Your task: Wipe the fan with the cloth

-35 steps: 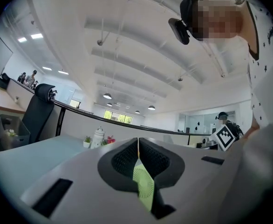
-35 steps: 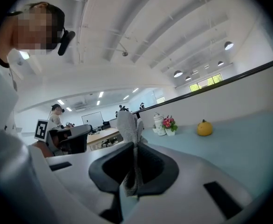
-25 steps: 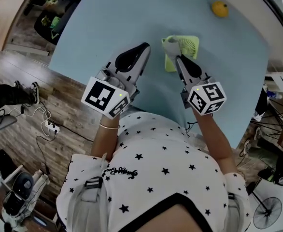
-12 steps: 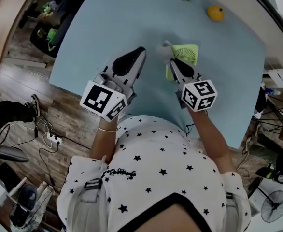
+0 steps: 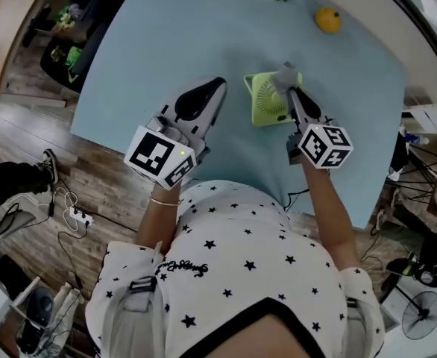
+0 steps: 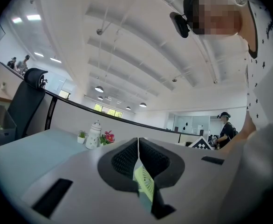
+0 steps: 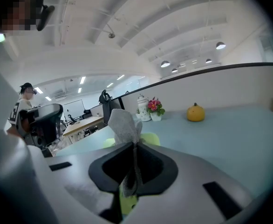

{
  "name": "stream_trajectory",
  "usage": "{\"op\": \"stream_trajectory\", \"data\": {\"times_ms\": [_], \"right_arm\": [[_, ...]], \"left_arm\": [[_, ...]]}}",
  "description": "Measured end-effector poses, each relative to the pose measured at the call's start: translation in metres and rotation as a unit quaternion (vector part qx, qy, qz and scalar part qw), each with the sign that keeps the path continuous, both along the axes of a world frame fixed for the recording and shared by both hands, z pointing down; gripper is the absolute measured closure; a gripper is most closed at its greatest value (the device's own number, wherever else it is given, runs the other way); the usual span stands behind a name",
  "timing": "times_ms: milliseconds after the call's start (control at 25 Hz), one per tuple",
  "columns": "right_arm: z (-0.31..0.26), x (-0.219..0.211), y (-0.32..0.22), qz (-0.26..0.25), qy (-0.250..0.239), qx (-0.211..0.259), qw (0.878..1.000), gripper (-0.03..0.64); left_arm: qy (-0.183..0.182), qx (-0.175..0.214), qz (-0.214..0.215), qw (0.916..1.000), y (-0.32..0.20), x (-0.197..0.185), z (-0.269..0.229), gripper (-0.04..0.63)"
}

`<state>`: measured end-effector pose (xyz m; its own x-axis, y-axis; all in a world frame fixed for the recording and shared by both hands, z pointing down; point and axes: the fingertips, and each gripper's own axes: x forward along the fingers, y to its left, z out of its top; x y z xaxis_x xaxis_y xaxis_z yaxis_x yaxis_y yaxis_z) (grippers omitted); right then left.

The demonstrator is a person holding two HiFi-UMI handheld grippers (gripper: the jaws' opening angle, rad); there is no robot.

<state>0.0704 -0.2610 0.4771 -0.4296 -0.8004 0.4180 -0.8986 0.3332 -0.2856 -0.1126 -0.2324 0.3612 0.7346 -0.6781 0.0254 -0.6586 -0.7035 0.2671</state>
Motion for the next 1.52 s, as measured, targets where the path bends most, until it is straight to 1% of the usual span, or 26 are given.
{"op": "stream_trajectory", "data": {"times_ms": [160,360,640,760,880,1000,1120,1200,1320,1520], "right_arm": [[0.0,0.024,-0.003,0.033,0.004,0.001,0.999,0.592],[0.009,0.043,-0.003,0.07,-0.007,-0.01,0.997,0.592],[0.009,0.039,0.0,0.076,-0.012,-0.006,0.997,0.592],[-0.006,0.033,0.002,0.074,-0.031,0.012,0.997,0.592],[-0.024,0.014,0.004,0.049,-0.048,0.039,0.997,0.592],[-0.028,-0.022,0.012,-0.004,-0.049,0.05,0.998,0.592],[-0.014,-0.058,0.025,-0.058,-0.044,0.032,0.997,0.592],[0.001,-0.072,0.033,-0.078,-0.038,0.013,0.996,0.592],[0.019,-0.08,0.038,-0.086,-0.028,-0.008,0.996,0.592],[0.02,-0.077,0.039,-0.079,-0.014,-0.003,0.997,0.592]], "left_arm": [[-0.001,-0.002,-0.004,1.0,-0.001,-0.002,0.0,0.563],[0.0,-0.001,-0.006,1.0,-0.001,-0.005,0.001,0.563],[0.001,-0.002,-0.003,1.0,0.002,-0.007,0.003,0.563],[0.001,0.001,0.0,1.0,0.003,-0.006,0.001,0.563],[0.0,0.002,-0.001,1.0,0.003,-0.006,0.0,0.563],[0.0,0.001,-0.005,1.0,0.006,-0.01,0.0,0.563],[-0.001,0.001,-0.009,1.0,0.008,-0.013,0.0,0.563],[-0.002,0.001,-0.011,0.9999,0.009,-0.015,0.001,0.563],[-0.003,-0.001,-0.014,0.9999,0.01,-0.019,0.002,0.563],[-0.004,-0.001,-0.012,0.9999,0.011,-0.018,0.002,0.563]]}}
